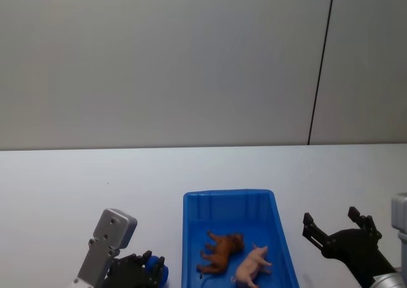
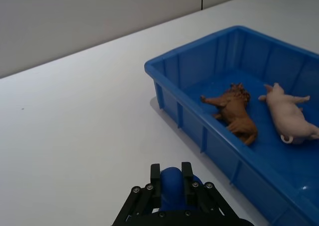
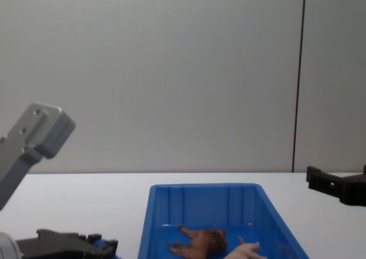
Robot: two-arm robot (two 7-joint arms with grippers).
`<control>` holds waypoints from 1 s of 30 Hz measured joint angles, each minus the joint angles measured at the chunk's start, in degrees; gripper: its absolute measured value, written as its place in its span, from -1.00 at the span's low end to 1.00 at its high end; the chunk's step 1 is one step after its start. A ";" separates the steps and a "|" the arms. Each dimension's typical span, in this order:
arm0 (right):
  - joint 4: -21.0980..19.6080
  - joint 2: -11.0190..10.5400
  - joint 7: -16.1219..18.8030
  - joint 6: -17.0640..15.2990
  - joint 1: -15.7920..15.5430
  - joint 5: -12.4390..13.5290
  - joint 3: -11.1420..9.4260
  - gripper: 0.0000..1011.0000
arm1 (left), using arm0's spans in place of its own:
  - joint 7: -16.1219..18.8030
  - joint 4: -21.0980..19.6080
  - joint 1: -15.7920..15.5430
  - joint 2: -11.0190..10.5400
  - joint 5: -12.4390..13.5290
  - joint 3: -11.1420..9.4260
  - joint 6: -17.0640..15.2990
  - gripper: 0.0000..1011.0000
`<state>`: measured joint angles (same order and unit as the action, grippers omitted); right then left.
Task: Pick up the two dolls from the table and place them into the box.
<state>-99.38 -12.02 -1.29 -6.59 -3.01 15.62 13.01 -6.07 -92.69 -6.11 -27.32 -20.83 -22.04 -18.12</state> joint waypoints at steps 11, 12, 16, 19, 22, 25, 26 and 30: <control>0.00 0.00 0.00 0.00 0.00 0.00 0.00 0.98 | 0.25 -2.00 0.07 -0.15 -0.34 0.85 5.21 -0.62; 0.00 0.00 0.00 0.00 0.00 0.00 0.00 0.98 | 0.24 -2.46 -0.01 -0.22 -0.21 1.04 5.98 -0.64; 0.00 0.00 0.00 0.00 0.00 0.00 0.00 0.98 | -0.43 -3.37 -0.40 -0.39 0.08 1.46 7.57 -0.67; 0.00 0.00 0.00 0.00 0.00 0.00 0.00 0.98 | -1.75 -3.87 -0.89 -0.44 0.26 1.74 8.91 -0.71; 0.00 0.00 0.00 0.00 0.00 0.00 0.00 0.98 | -3.22 -4.12 -1.42 -0.41 0.35 1.96 10.05 -0.74; 0.00 0.00 0.00 0.00 0.00 0.00 0.00 0.98 | -5.27 -4.21 -2.04 -0.22 0.36 2.10 11.24 -0.78; 0.00 0.00 0.00 0.00 0.00 0.00 0.00 0.98 | -5.78 -4.21 -2.21 -0.15 0.36 2.12 11.48 -0.79; 0.00 0.00 0.00 0.00 0.00 0.00 0.00 0.98 | -8.46 -4.12 -3.14 0.27 0.31 2.17 12.75 -0.82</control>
<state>-99.38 -12.02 -1.29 -6.59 -3.01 15.62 13.01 -14.53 -96.81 -9.25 -27.05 -20.52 -19.88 -5.37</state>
